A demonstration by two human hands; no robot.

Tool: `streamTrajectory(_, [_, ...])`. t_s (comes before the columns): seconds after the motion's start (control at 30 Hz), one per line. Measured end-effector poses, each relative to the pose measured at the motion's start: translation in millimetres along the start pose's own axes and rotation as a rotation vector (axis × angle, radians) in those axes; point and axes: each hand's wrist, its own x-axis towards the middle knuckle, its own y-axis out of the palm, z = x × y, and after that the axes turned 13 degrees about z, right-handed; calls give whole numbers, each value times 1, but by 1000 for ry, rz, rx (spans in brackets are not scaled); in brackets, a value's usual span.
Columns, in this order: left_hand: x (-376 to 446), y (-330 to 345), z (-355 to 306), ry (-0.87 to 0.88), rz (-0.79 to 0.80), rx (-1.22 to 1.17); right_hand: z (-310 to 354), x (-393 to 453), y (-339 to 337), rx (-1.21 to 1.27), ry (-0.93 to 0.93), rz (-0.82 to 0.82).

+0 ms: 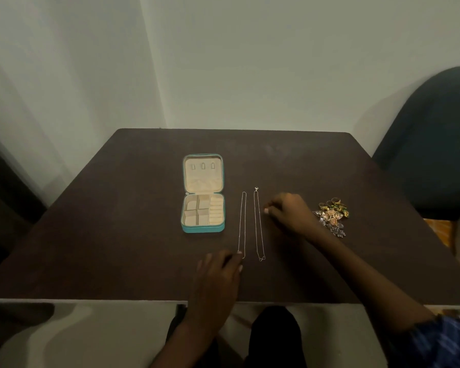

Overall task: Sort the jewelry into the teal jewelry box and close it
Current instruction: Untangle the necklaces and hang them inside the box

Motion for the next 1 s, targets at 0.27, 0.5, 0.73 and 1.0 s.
streamTrajectory(0.27, [-1,-2,-2,-24,38,24,10,-36,20,-92,-103,56])
streamTrajectory(0.5, [-3,-2,0,-13,1,7,11,-48,32,-140,-165,35])
streamTrajectory(0.73, [10,-6,4,7,-16,44,32,-46,46,-195,-284,44])
streamTrajectory(1.0, [18,-1,10,33,24,69,39,-43,50,-247,-336,49])
